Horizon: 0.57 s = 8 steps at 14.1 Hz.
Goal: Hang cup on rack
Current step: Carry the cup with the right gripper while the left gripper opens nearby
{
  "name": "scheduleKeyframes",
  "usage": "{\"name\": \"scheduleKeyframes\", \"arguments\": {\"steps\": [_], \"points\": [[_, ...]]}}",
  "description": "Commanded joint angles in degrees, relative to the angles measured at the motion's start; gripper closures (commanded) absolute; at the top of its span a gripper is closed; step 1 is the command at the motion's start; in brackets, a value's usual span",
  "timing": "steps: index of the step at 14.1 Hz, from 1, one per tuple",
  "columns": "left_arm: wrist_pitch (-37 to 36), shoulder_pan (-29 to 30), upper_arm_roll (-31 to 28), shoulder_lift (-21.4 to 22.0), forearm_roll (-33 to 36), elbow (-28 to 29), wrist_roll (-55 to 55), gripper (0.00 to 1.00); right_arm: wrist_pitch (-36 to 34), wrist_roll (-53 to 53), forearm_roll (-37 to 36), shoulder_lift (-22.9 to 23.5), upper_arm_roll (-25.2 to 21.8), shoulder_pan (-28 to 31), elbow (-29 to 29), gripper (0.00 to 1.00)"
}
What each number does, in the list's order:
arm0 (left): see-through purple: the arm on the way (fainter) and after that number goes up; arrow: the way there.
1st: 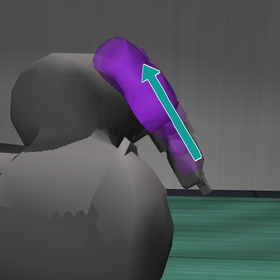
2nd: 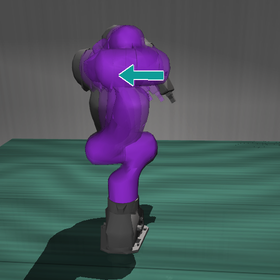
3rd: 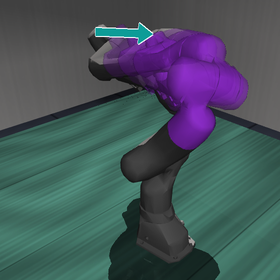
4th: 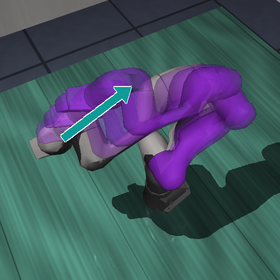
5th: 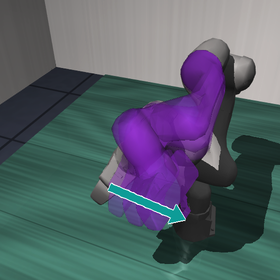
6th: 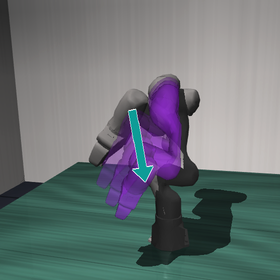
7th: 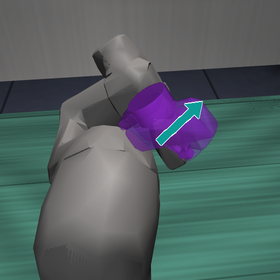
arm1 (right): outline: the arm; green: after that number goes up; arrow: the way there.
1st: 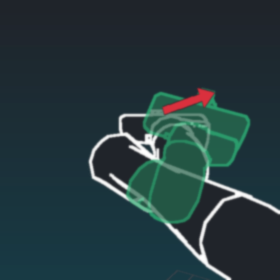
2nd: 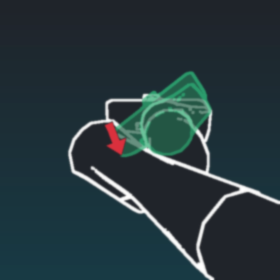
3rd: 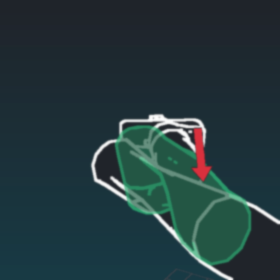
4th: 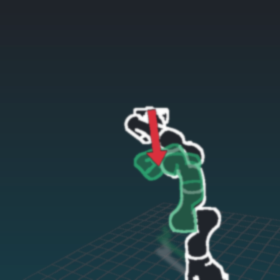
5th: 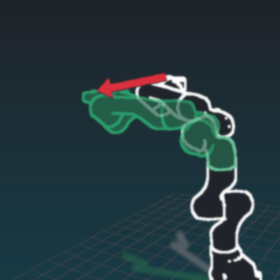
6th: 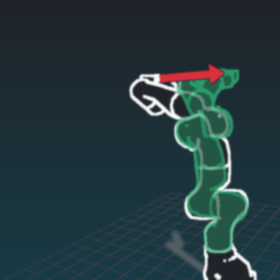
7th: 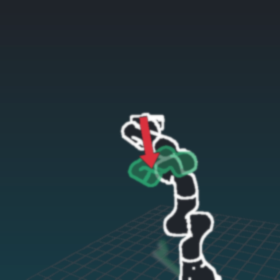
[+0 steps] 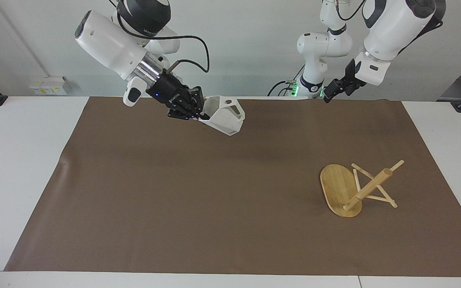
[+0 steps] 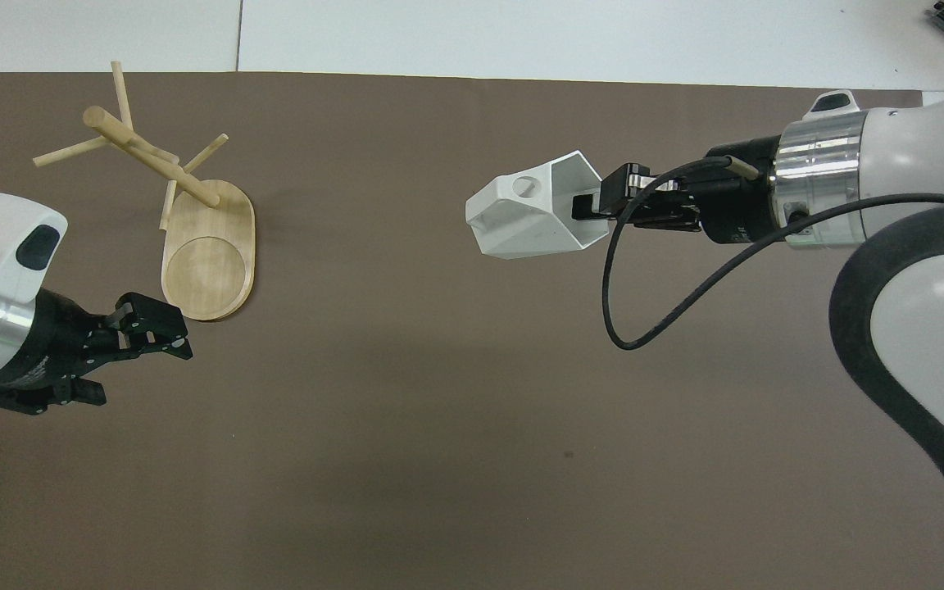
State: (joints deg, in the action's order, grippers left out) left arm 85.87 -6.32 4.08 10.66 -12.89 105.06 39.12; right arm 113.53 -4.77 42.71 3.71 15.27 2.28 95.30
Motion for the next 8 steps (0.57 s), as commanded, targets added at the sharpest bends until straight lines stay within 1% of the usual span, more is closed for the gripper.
{"name": "scheduleKeyframes", "arguments": {"steps": [1,3,5,6,8], "points": [[2.01,0.43,-0.74,2.44,-8.0,3.74,16.8,0.0,4.75,-3.56,1.58,-1.16,2.65,-0.44,1.73,1.0],[5.52,3.4,-0.74,3.14,-17.56,6.1,26.66,0.0,10.63,-7.61,1.5,-0.99,5.46,-0.7,2.52,1.0],[9.82,5.08,-0.74,2.79,-26.18,8.39,32.74,0.0,16.26,-9.02,1.5,-0.46,8.1,-0.96,3.49,1.0],[11.5,5.35,-0.74,2.27,-29.44,9.01,34.43,0.0,17.94,-9.64,1.5,-0.28,9.07,-1.14,3.66,1.0],[13.44,5.35,-0.74,0.51,-34.81,9.11,36.28,0.0,18.83,-9.82,1.5,0.59,9.78,-1.49,3.67,1.0]]}}
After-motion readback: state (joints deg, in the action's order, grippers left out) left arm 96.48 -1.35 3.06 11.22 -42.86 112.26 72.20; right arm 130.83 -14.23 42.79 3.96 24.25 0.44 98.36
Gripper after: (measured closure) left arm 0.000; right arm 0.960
